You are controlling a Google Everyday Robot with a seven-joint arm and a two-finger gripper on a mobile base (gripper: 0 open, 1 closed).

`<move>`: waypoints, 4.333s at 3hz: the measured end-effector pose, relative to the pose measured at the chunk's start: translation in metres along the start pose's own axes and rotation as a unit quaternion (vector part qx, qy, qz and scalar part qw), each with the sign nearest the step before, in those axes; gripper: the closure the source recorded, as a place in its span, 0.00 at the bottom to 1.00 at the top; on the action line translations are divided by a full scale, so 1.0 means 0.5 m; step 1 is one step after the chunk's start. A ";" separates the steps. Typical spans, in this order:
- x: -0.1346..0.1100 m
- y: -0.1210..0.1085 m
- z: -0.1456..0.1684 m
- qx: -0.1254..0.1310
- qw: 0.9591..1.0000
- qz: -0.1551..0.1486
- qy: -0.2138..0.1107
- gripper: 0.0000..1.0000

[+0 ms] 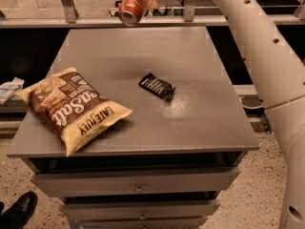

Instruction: Place coke can upright

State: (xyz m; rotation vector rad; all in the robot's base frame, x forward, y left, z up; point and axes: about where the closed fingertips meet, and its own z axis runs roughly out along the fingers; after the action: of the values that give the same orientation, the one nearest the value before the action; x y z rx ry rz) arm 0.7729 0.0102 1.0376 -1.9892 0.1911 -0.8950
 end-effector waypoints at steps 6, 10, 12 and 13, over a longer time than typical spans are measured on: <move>0.020 0.059 -0.101 0.048 0.969 -0.224 0.093 1.00; -0.001 0.196 -0.159 0.013 0.872 -0.479 0.100 1.00; 0.001 0.200 -0.185 0.067 0.864 -0.490 0.094 1.00; -0.003 0.240 -0.218 0.081 0.818 -0.563 0.090 1.00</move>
Offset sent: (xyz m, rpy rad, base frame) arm -0.0245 -0.0613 0.0139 -0.3032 -0.6932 0.1472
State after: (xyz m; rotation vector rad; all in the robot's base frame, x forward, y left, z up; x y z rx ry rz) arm 0.7250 -0.1320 0.9756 -1.7455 -1.0451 -1.7450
